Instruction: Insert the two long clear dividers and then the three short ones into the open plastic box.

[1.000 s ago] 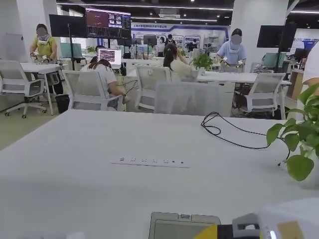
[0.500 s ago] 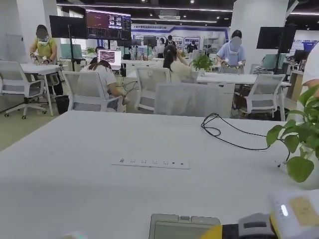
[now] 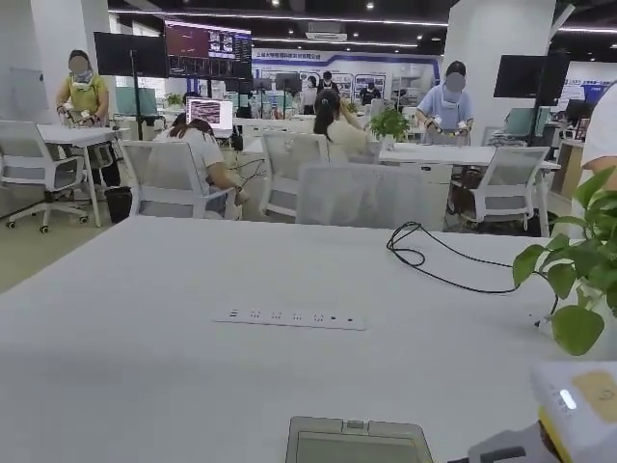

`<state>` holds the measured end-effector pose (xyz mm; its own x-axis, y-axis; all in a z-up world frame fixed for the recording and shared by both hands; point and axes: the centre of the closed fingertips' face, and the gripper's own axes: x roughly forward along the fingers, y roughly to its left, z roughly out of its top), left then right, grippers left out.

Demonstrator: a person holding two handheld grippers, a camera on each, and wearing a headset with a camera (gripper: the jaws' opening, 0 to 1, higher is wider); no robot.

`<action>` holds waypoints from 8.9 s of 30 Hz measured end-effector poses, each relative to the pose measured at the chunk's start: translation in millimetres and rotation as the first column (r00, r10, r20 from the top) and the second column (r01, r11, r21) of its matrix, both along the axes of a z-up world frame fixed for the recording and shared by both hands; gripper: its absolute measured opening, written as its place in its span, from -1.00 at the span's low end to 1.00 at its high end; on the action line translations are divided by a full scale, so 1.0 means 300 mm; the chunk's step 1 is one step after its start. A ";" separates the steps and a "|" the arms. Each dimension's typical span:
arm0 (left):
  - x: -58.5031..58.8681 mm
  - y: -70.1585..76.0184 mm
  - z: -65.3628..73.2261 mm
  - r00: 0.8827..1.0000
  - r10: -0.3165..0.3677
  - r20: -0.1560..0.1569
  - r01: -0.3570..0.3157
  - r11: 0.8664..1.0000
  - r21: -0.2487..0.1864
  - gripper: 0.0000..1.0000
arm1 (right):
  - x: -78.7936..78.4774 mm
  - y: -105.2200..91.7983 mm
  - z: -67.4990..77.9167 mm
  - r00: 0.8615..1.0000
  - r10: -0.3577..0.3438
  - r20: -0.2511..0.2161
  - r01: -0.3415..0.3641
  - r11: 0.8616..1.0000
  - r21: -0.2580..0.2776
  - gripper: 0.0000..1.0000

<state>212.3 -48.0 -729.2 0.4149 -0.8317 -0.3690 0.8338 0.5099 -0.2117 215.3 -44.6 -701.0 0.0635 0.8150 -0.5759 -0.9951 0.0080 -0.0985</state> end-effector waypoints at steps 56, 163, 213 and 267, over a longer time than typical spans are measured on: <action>-0.116 -0.048 0.055 0.963 -0.247 0.112 0.251 0.968 -0.028 -1.00 | -0.137 0.001 0.006 0.966 0.170 -0.194 -0.172 0.985 0.008 -0.96; 0.046 0.083 -0.036 0.988 0.103 0.111 -0.105 0.994 0.013 0.41 | 0.193 -0.117 -0.330 0.978 -0.015 -0.206 -0.116 0.788 -0.605 -0.95; 0.069 0.110 -0.040 0.982 0.151 0.110 -0.154 0.988 0.026 0.41 | 0.186 -0.123 -0.436 0.972 -0.084 -0.217 -0.045 0.847 -0.530 -0.90; 0.032 0.337 0.075 0.941 0.322 0.105 -0.332 0.939 0.091 1.00 | 0.059 -0.256 -0.064 0.729 -0.658 -0.191 0.684 0.713 0.154 1.00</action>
